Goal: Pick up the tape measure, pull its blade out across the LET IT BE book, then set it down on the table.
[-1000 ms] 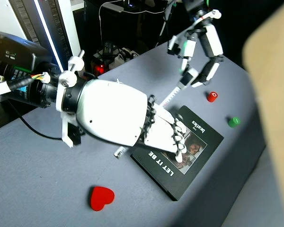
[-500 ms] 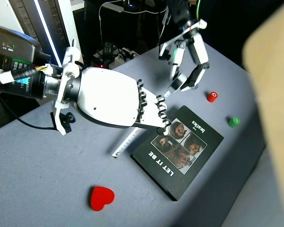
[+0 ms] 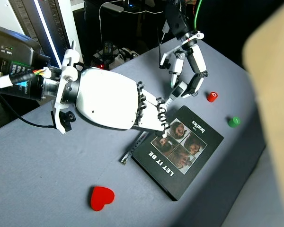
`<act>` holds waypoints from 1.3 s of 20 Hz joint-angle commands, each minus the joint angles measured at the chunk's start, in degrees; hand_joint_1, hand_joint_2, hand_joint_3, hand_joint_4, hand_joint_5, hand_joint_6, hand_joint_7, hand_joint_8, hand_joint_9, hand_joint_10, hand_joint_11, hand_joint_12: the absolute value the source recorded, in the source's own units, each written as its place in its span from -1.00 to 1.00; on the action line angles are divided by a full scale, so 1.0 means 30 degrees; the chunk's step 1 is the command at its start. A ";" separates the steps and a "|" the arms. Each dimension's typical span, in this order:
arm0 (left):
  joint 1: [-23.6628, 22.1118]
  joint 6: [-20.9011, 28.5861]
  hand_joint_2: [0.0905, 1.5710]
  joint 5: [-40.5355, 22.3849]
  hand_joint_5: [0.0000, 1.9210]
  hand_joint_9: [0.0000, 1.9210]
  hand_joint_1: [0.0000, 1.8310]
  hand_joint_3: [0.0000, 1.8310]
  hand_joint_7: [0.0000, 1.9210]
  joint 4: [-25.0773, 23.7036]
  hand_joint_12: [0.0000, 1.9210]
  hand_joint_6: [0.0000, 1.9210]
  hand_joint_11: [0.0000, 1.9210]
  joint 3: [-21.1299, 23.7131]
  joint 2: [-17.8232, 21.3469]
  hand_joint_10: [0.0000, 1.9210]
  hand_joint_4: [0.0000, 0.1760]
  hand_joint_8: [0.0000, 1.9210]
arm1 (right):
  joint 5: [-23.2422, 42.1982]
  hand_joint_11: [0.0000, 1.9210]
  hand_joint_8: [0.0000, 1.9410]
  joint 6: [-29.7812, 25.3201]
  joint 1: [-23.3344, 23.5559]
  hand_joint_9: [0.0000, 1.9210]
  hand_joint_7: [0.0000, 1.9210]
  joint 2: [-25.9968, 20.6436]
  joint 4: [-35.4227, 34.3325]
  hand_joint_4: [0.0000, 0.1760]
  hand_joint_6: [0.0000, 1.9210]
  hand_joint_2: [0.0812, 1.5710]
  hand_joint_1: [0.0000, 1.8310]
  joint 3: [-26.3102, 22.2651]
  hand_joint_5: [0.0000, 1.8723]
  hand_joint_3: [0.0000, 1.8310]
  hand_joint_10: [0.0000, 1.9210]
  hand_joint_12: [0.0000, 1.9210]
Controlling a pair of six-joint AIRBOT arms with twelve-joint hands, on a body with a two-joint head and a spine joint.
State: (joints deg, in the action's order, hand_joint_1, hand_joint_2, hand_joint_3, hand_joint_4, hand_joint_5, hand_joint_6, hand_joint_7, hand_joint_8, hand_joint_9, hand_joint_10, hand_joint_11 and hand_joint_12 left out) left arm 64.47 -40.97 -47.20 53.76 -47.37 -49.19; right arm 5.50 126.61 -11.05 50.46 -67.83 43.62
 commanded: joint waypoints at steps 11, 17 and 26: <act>-0.0225 0.0269 0.19 -0.1902 -0.75 -0.71 -0.50 -1.00 -0.72 -0.0705 -0.23 -1.00 -1.00 -0.0245 0.0031 -1.00 -1.00 -1.00 | 0.3819 -1.00 -1.00 0.7720 0.0509 -0.71 -0.67 -0.0047 -0.7139 -1.00 -1.00 0.32 -0.60 -0.0971 -0.73 -1.00 -1.00 -0.16; -0.2348 -0.1905 0.16 -0.0065 -0.79 -0.74 -0.50 -1.00 -0.76 -0.0879 -0.27 -1.00 -1.00 -0.0633 0.1677 -1.00 -1.00 -1.00 | 0.3702 -1.00 -1.00 0.6289 0.0545 -0.72 -0.67 -0.0045 -0.5248 -1.00 -1.00 0.32 -0.61 -0.0959 -0.73 -1.00 -1.00 -0.17; -1.4163 -2.5085 0.38 0.3457 -0.30 -0.22 -0.07 -0.98 -0.36 0.9583 0.92 0.80 -0.18 0.0024 0.1564 0.88 -1.00 0.76 | 0.4613 0.21 0.94 0.3031 0.0230 0.07 -0.11 0.0015 -0.1711 -1.00 0.93 0.26 0.05 -0.0843 -0.21 -1.00 0.96 0.98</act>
State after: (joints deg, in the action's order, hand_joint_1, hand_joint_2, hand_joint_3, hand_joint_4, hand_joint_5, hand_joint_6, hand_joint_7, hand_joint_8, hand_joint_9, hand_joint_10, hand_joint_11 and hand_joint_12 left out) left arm 21.61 -117.38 -34.17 85.69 -47.09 -44.80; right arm 17.41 136.03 -10.90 50.72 -74.72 41.10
